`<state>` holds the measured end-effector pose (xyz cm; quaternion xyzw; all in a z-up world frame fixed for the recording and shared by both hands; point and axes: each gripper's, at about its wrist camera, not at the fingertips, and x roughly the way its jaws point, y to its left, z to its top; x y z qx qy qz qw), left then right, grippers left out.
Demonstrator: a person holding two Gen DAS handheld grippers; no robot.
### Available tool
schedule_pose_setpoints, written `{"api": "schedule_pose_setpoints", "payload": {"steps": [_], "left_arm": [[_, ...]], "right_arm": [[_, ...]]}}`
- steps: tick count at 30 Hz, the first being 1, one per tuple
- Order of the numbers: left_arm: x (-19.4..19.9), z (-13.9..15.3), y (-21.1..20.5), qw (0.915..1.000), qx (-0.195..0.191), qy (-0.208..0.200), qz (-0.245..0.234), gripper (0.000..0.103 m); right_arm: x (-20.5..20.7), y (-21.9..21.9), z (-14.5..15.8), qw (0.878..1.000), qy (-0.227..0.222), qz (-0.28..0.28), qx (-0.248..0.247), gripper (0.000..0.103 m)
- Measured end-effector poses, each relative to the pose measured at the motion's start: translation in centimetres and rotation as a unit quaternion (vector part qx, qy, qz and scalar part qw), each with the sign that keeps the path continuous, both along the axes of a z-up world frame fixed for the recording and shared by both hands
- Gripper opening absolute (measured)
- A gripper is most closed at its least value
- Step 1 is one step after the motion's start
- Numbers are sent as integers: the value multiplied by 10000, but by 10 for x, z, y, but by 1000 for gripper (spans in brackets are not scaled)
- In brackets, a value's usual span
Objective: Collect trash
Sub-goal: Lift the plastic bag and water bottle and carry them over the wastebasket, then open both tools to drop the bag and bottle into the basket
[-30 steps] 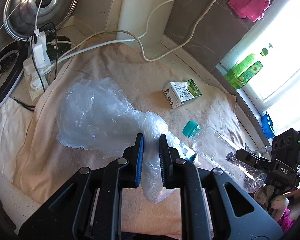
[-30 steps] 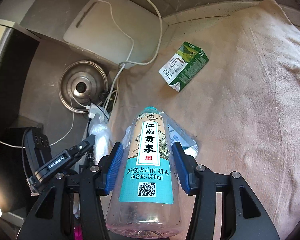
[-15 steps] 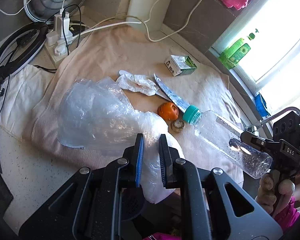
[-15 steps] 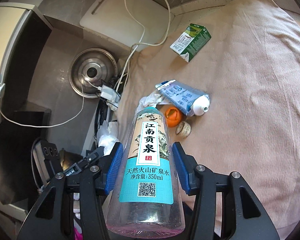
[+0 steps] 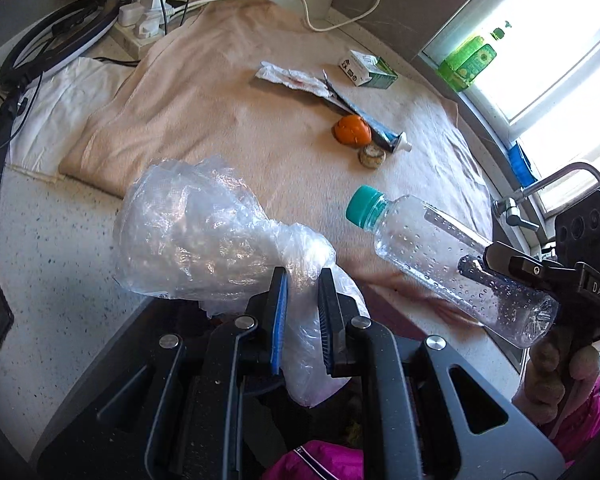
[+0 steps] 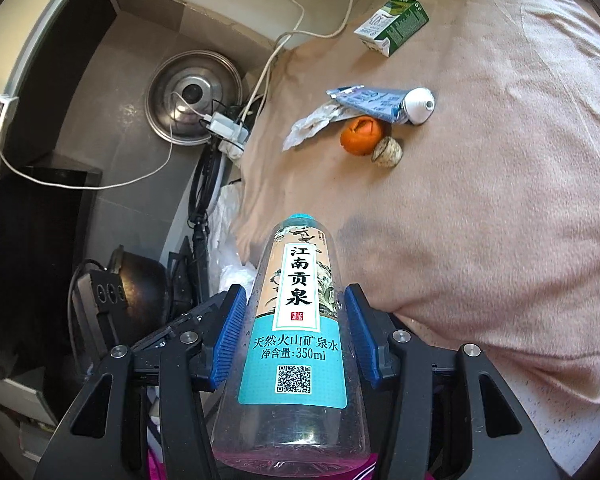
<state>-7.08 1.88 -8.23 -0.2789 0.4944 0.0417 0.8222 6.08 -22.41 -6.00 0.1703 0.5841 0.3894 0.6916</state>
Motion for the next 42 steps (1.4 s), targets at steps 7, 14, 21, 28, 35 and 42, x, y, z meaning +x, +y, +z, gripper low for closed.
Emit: {"api": "schedule_pose_setpoints", "payload": {"steps": [7, 14, 21, 28, 35, 42], "left_arm": [[-28, -36, -8, 9992, -208, 309, -116, 13], [-40, -68, -22, 9972, -291, 608, -324, 13], [-41, -109, -33, 9935, -314, 993, -451, 13], [-39, -150, -37, 9888, -383, 1355, -493, 13], [-27, -176, -39, 9854, -400, 1581, -481, 13], [-21, -188, -39, 9845, -329, 1660, -461, 13]], "right_arm": [[-33, 6, -22, 9998, 80, 35, -188, 49], [-58, 6, -52, 9985, 137, -7, -529, 50], [-72, 4, -84, 9959, 164, -35, -891, 50], [-78, 6, -108, 9923, 82, 18, -1236, 50], [-80, 14, -128, 9876, -111, 102, -1566, 50], [-79, 21, -143, 9832, -310, 186, -1788, 51]]}}
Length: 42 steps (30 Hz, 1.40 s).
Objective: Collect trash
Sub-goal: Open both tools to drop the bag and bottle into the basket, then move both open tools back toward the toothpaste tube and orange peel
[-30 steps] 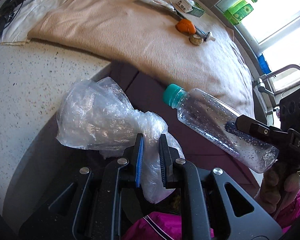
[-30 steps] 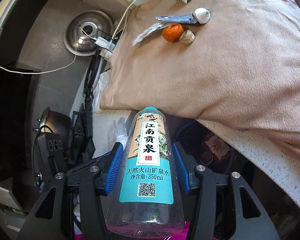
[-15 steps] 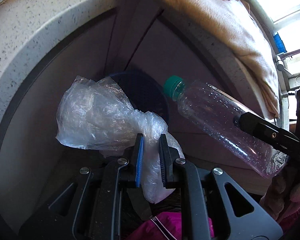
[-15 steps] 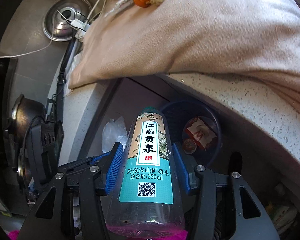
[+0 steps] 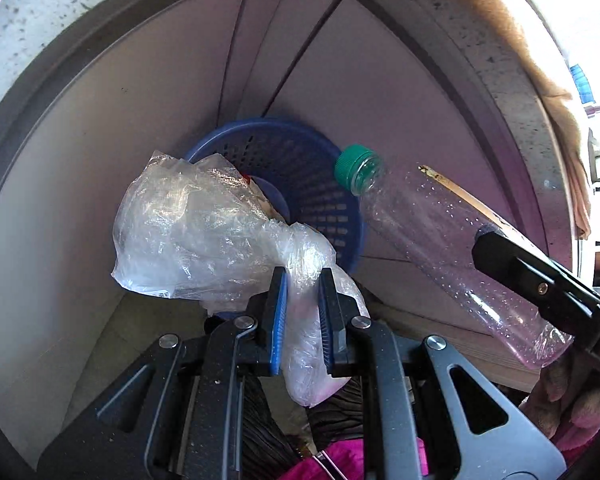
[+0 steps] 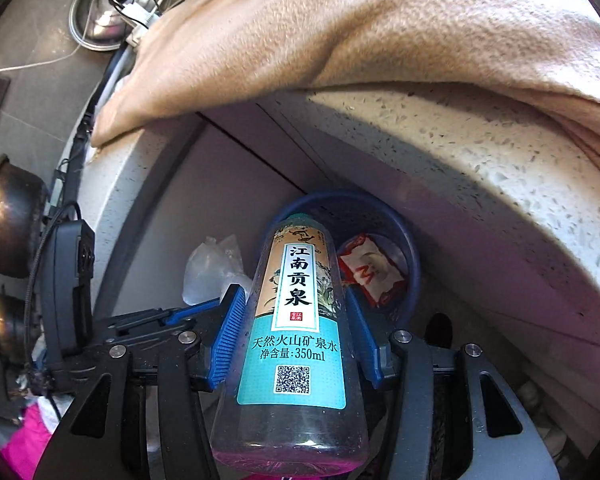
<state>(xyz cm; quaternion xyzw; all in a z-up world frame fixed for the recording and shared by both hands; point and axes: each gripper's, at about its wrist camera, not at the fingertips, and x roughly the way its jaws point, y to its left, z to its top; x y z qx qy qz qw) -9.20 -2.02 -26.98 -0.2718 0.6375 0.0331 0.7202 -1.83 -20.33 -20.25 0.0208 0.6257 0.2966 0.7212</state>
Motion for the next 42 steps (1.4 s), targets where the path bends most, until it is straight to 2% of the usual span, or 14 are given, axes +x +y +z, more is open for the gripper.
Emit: {"api": "schedule_pose_setpoints", "payload": {"steps": [6, 11, 25, 36, 42], "left_arm": [[1, 2, -6, 9997, 243, -3, -78, 16], [2, 5, -1, 9992, 401, 1, -49, 32], [-3, 22, 7, 9986, 529, -74, 32, 32], [-5, 78, 24, 9949, 706, -669, 255, 32], [-2, 119, 35, 9892, 806, -1124, 489, 32]], "right_arm": [[1, 10, -4, 9995, -179, 198, -140, 52], [2, 16, -5, 9991, -288, 271, -162, 53], [4, 21, 10, 9972, -488, 555, -122, 55], [2, 18, 54, 9914, -896, 938, 157, 56], [8, 13, 86, 9845, -1280, 1140, 371, 65]]}}
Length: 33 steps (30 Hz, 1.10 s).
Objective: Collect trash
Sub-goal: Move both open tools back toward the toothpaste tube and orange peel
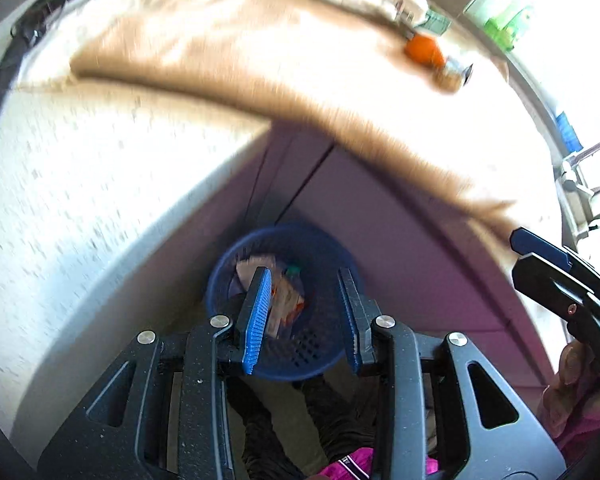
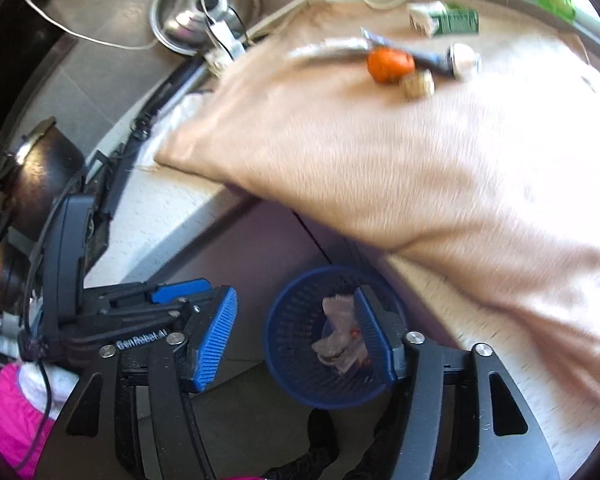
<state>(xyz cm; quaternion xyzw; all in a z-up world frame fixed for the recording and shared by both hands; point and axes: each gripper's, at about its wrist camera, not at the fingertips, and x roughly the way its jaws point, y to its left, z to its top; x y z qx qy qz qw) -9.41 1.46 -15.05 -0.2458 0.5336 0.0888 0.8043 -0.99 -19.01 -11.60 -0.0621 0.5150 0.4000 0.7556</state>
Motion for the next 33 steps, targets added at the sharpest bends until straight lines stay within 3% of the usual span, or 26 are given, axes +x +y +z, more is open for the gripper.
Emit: {"api": "schedule_pose_setpoints", "payload": {"steps": [5, 7, 17, 20, 25, 33], "left_arm": [[11, 30, 4, 9996, 126, -264, 43, 32], [17, 30, 5, 9992, 149, -365, 46, 32], [69, 48, -10, 9983, 142, -561, -42, 33], [85, 51, -15, 9981, 170, -575, -113, 40], [111, 57, -24, 9974, 179, -656, -258, 41], [158, 55, -30, 9973, -50, -661, -326, 41]], "right_arm": [[15, -11, 25, 9995, -284, 83, 133, 74], [23, -15, 32, 9992, -337, 86, 181, 79], [82, -41, 65, 9966, -719, -224, 320, 82], [105, -48, 68, 9968, -647, -384, 261, 82], [143, -51, 63, 9981, -256, -558, 66, 82], [193, -53, 46, 9924, 574, -994, 432, 82]]}}
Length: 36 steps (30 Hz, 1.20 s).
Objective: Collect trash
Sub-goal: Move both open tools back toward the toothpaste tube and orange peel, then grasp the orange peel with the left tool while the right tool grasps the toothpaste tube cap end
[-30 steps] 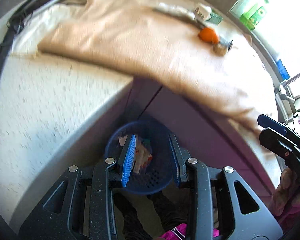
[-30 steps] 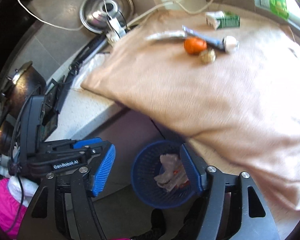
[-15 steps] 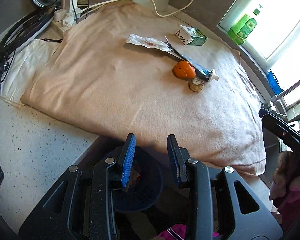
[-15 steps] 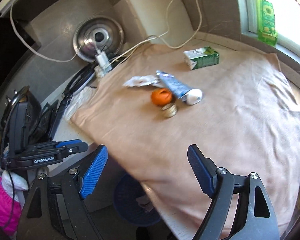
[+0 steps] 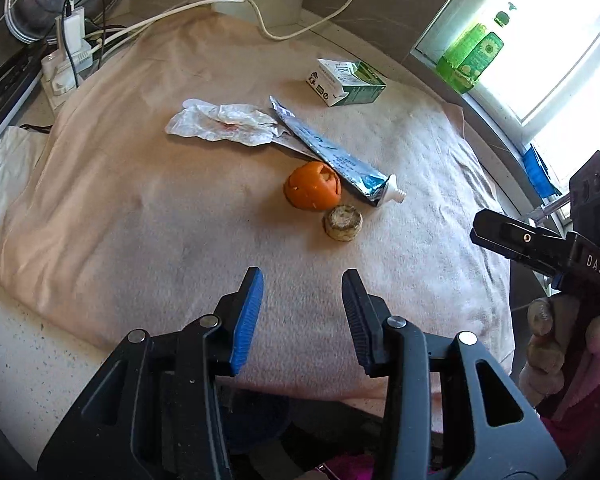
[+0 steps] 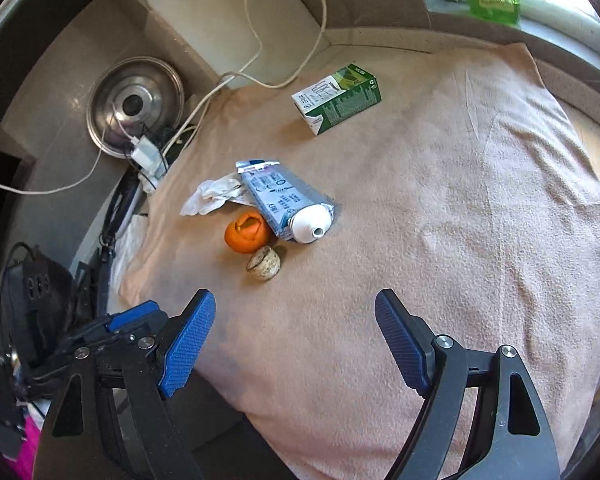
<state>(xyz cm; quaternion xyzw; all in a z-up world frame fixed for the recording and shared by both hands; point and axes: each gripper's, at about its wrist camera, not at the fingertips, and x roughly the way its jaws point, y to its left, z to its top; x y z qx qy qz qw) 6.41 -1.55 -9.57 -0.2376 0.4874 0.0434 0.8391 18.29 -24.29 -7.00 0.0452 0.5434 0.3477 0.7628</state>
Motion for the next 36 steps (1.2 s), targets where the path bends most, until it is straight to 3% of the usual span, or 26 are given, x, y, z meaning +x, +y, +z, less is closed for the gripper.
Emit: {"api": "schedule_pose_setpoints", "payload": {"steps": [10, 20, 32, 36], "left_arm": [[47, -5, -3, 10000, -16, 55, -78, 41], [71, -19, -2, 9997, -16, 205, -146, 41], [90, -32, 2, 9993, 8, 299, -233, 41], [93, -34, 5, 9994, -14, 304, -188, 41]], "right_arm": [[45, 17, -25, 9944, 895, -345, 442, 81], [66, 23, -62, 9778, 1807, -832, 651, 67], [78, 40, -69, 9758, 1850, -1027, 554, 65], [79, 48, -68, 9797, 1727, -961, 325, 57]]}}
